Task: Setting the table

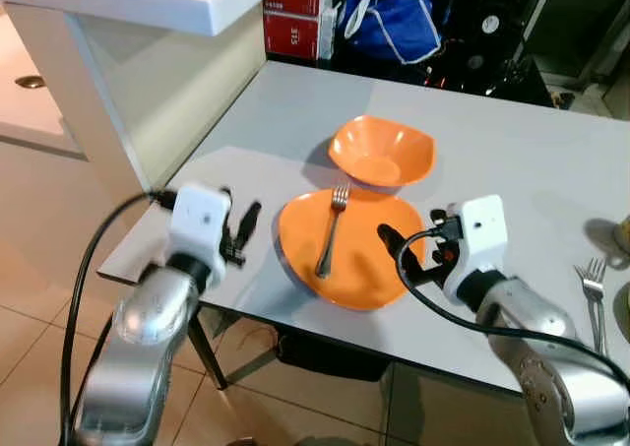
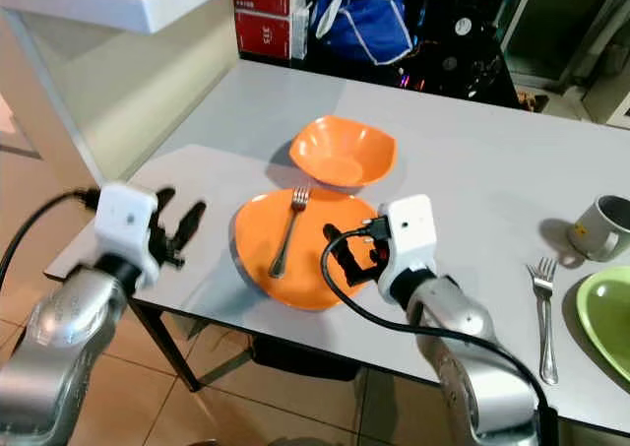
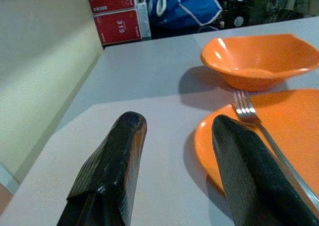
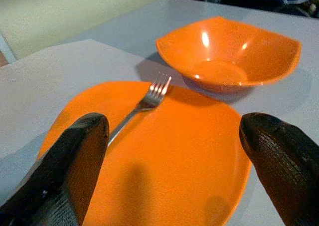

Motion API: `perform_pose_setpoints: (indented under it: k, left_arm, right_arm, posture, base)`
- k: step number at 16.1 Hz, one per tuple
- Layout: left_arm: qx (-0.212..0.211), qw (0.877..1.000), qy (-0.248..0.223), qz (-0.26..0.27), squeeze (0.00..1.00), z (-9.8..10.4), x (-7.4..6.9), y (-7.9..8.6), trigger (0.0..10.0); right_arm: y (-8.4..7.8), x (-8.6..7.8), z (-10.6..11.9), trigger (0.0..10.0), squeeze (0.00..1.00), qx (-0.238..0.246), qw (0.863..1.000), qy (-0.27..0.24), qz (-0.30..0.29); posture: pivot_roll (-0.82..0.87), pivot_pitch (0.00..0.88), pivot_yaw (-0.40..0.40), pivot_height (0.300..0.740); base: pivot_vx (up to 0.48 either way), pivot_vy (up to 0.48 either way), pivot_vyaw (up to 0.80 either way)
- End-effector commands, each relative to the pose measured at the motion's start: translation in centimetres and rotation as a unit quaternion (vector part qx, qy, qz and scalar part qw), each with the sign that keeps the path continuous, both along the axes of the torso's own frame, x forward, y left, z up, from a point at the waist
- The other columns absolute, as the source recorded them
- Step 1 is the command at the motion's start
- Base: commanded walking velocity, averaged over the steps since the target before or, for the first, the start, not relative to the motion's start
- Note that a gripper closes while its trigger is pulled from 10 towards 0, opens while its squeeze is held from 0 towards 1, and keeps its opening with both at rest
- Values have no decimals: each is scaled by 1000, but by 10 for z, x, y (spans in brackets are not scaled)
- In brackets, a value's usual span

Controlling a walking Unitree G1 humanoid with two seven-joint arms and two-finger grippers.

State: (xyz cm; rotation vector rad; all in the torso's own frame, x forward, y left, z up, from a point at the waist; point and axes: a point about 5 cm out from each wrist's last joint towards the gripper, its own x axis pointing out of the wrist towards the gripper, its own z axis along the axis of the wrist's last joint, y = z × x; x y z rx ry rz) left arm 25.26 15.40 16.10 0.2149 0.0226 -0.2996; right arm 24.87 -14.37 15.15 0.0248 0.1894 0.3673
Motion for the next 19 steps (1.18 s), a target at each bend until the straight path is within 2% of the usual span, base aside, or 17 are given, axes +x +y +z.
perform_pose_setpoints:
  k: [1, 4, 8, 10, 17, 19]
  left_arm:
    - [2, 1000, -13, -6, 0, 6, -4, -3, 10000]
    - [5, 999, -34, 6, 0, 13, 5, -3, 10000]
    - [10, 999, -35, 7, 0, 16, 6, 0, 10000]
    - [8, 999, -39, 14, 0, 19, 8, 4, 10000]
    - [7, 999, -43, 23, 0, 21, 16, 4, 10000]
    - [-15, 998, -41, 37, 0, 22, 20, 5, 10000]
  right_arm:
    - [-4, 0, -1, 10000, 0, 9, 1000, -3, -20]
    - [-3, 4, -1, 10000, 0, 19, 999, -10, -41]
    - [-10, 6, 3, 10000, 0, 31, 997, -20, -66]
    - [-9, 8, 3, 10000, 0, 34, 997, -22, -69]
    - [-4, 12, 5, 10000, 0, 41, 997, -27, -63]
    - [-4, 12, 6, 10000, 0, 40, 997, -28, -64]
  posture:
    - [-3, 0, -35, 740]
    - [10, 0, -26, 740]
    - [16, 0, -13, 740]
    - [23, 0, -10, 740]
    - [32, 0, -7, 740]
    - [31, 0, -9, 740]
  base:
    - [0, 386, 0]
    - [0, 442, 0]
    - [0, 480, 0]
    - [0, 480, 0]
    - [0, 480, -401]
    - [0, 480, -200]
